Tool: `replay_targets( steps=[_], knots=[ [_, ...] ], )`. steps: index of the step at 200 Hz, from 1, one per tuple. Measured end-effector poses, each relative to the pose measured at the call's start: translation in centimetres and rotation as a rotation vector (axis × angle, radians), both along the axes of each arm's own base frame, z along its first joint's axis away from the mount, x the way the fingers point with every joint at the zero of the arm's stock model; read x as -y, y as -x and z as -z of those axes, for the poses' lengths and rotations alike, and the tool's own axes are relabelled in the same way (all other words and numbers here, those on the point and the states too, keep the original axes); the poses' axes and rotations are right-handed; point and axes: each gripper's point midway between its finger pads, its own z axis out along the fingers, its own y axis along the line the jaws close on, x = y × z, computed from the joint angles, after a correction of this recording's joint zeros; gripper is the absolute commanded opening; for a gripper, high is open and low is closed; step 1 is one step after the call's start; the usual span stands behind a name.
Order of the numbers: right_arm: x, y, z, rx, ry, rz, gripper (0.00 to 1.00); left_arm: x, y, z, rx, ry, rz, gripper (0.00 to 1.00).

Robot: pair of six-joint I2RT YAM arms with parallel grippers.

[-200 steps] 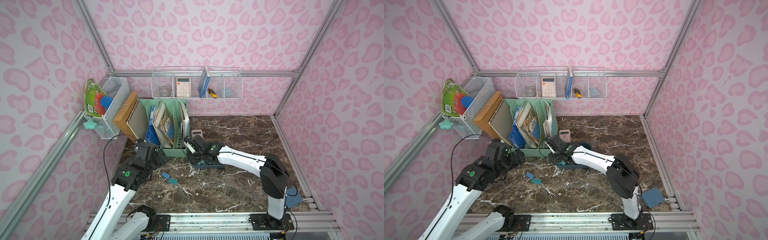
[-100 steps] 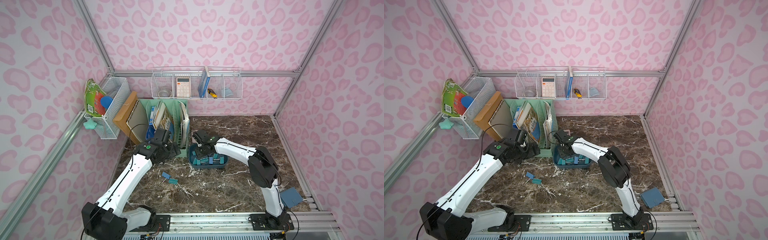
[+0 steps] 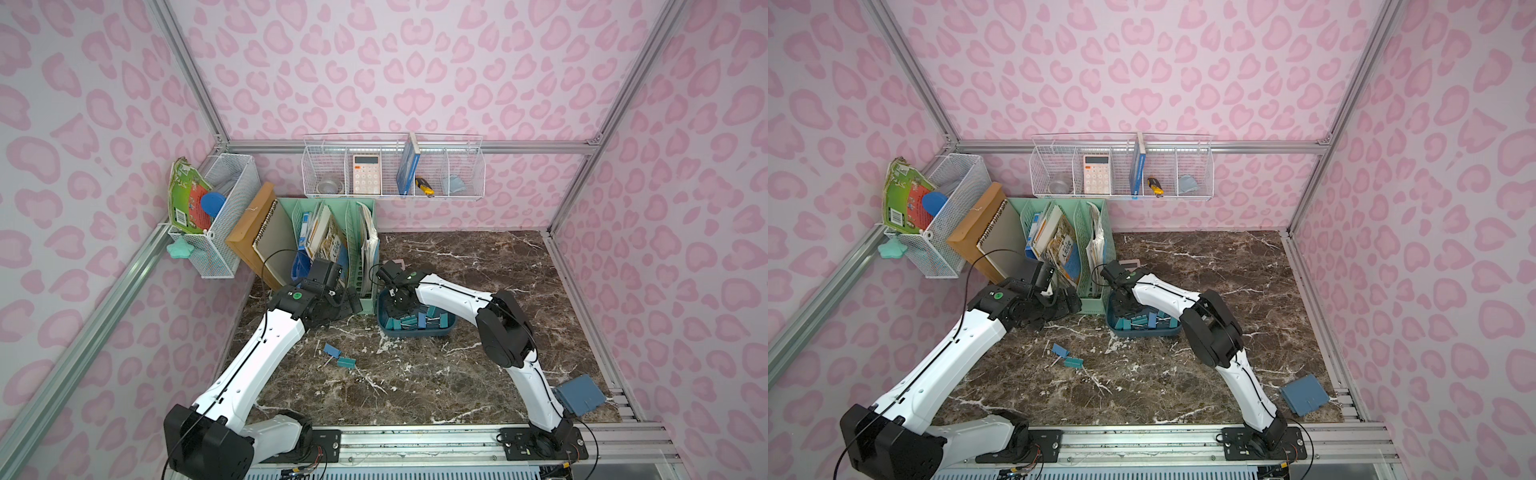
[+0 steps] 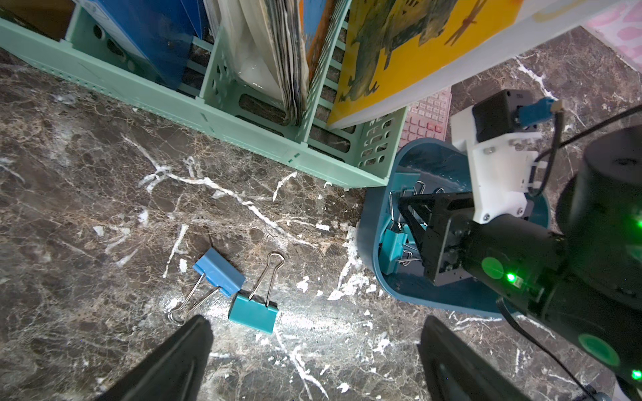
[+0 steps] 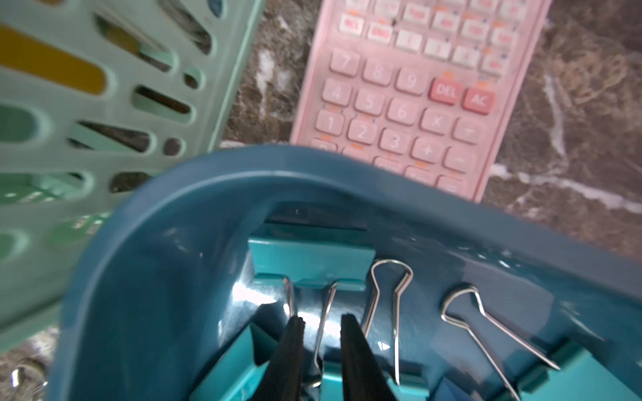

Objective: Take out the binder clips from the storage box
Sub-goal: Pick up the binder clip from the storage box.

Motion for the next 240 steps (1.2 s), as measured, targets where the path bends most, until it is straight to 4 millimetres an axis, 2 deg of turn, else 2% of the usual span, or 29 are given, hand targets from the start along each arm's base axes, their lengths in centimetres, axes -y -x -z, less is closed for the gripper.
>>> replay_targets(
  steps=[31, 51, 85, 124, 141, 169, 186, 207, 240],
  knots=[
    [0.4, 0.2, 1.3, -0.023, 0.023, 0.012, 0.23, 0.0, 0.1, -0.2, 0.009, 0.002, 0.003, 0.97],
    [0.4, 0.0, 1.5, -0.013, 0.023, 0.018, 0.22, 0.0, 0.2, -0.2, 0.011, 0.002, 0.003, 0.98],
    [0.1, -0.6, 1.6, 0.005, 0.012, 0.028, 0.0, -0.1, 0.2, -0.3, 0.016, 0.004, 0.002, 0.98],
    [0.4, -0.8, 0.9, 0.014, 0.006, 0.047, 0.0, -0.2, 0.3, -0.6, 0.028, 0.006, 0.001, 0.98],
    [0.8, -0.7, -0.2, 0.019, 0.007, 0.059, 0.0, -0.2, 0.3, -0.7, 0.03, 0.007, 0.001, 0.98],
    [1.0, -1.0, -4.1, 0.076, -0.032, 0.074, 0.0, -0.2, 0.3, -0.8, 0.034, 0.008, 0.001, 0.98],
    [1.1, -0.7, -5.6, 0.103, -0.043, 0.076, 0.0, -0.2, 0.3, -1.0, 0.041, 0.01, 0.0, 0.98],
    [1.0, 0.7, -6.6, 0.11, -0.048, 0.069, 0.0, -0.4, 0.4, -1.3, 0.054, 0.005, -0.006, 0.98],
    [0.2, 4.0, -7.5, 0.107, -0.054, 0.033, 0.0, -1.3, 0.7, -2.1, 0.083, -0.011, -0.051, 0.98]
  ],
)
